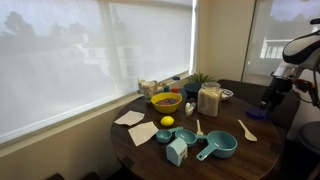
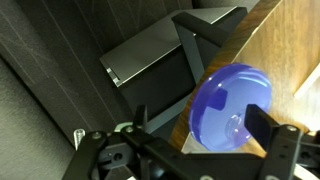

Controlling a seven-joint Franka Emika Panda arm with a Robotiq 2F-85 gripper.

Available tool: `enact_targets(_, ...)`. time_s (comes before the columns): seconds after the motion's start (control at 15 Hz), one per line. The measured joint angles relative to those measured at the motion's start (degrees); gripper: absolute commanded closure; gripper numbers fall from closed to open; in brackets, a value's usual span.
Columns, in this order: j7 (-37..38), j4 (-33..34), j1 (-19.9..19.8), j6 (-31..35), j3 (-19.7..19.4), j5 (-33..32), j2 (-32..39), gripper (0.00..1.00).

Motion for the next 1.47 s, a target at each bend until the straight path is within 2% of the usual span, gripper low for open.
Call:
enact_targets(0.4,-0.94,0.19,0.58,-4.24,-2.41,5.82,-0.04,0.0)
enact_targets(0.47,-1.01,0.2,0.57,-4.73,-2.87,6.25,-0.01,0.08)
enact_targets(0.6,-1.18,0.21,0.53,-5.55,-3.62,7.2,0.0,0.34)
enact_targets(1.0,-1.33,0.21,0.46,-6.43,-4.89,8.91,0.3,0.76)
enact_targets(1.07,-1.36,0.21,0.46,-6.5,-5.01,9.14,0.37,0.37)
enact_targets(1.2,-1.37,0.21,0.42,-6.62,-5.13,9.34,0.48,0.37)
enact_targets(1.47,-1.37,0.21,0.38,-6.94,-5.15,9.36,0.52,0.12)
